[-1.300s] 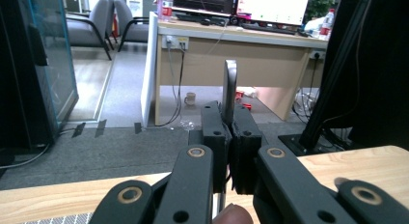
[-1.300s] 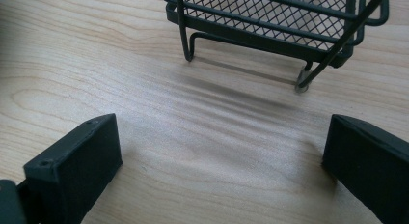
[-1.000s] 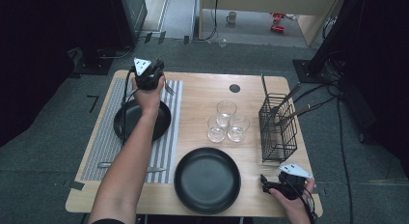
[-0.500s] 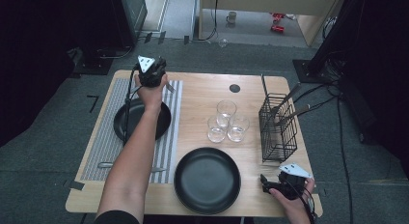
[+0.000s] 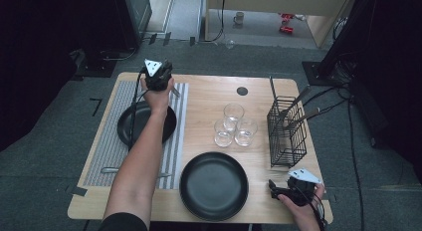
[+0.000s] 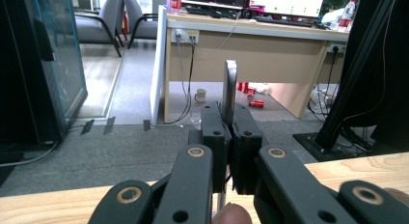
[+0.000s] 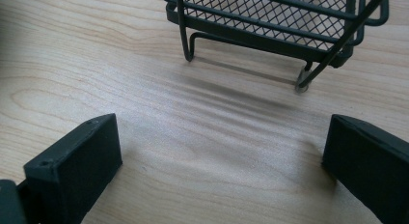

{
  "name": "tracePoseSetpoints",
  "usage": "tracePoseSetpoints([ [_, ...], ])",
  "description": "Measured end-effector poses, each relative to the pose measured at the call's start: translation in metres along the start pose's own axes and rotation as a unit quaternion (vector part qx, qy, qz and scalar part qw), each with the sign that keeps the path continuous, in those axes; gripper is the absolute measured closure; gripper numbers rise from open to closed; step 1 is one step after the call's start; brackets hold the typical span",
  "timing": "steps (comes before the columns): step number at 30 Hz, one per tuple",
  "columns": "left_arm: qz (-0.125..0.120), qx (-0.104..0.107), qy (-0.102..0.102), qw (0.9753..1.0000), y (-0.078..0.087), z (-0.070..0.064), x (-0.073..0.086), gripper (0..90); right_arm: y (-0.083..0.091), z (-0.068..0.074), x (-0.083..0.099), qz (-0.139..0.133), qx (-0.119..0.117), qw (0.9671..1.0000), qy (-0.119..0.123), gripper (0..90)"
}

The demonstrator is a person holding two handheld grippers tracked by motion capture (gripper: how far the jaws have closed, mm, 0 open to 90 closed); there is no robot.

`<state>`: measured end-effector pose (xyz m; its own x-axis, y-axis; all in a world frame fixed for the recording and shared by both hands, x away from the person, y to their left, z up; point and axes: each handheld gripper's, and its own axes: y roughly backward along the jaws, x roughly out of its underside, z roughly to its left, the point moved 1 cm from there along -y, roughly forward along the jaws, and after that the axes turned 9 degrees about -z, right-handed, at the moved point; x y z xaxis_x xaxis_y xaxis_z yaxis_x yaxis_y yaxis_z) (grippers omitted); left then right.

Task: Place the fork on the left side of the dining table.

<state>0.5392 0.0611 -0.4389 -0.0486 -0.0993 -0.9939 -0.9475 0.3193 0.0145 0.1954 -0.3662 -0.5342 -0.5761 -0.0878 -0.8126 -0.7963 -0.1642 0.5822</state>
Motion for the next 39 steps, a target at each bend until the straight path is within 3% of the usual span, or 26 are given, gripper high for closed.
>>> tracePoseSetpoints([
  [5,0.0,0.001,0.004,1.0,-0.001,0.001,0.003,88.0,0.0,0.0,0.0,0.0,0.0,1.0,0.0,0.0],
  [8,0.005,-0.002,-0.004,1.0,-0.001,0.004,0.004,87.5,0.0,0.0,0.0,0.0,0.0,1.0,0.0,0.0],
  [13,0.019,-0.013,-0.004,0.9997,0.004,0.017,0.004,85.5,0.0,0.0,0.0,0.0,0.0,1.0,0.0,0.0],
  [16,0.021,-0.019,0.008,0.9996,0.007,0.025,0.006,84.4,0.0,0.0,0.0,0.0,0.0,1.0,0.0,0.0],
  [19,0.027,-0.03,0.036,0.9986,0.013,0.042,0.013,83.1,0.0,0.0,0.0,0.0,0.0,1.0,0.0,0.0],
  [24,0.038,-0.035,0.049,0.9975,0.019,0.06,0.02,80.2,0.0,0.0,0.0,0.0,0.0,1.0,0.0,0.0],
  [30,0.057,-0.052,0.063,0.995,0.021,0.071,0.027,76.6,0.0,0.0,0.0,0.0,0.0,1.0,0.0,0.0],
  [39,0.076,-0.056,0.075,0.9928,0.022,0.082,0.035,67.0,0.0,0.0,0.0,-0.001,0.0,1.0,0.0,0.0],
])
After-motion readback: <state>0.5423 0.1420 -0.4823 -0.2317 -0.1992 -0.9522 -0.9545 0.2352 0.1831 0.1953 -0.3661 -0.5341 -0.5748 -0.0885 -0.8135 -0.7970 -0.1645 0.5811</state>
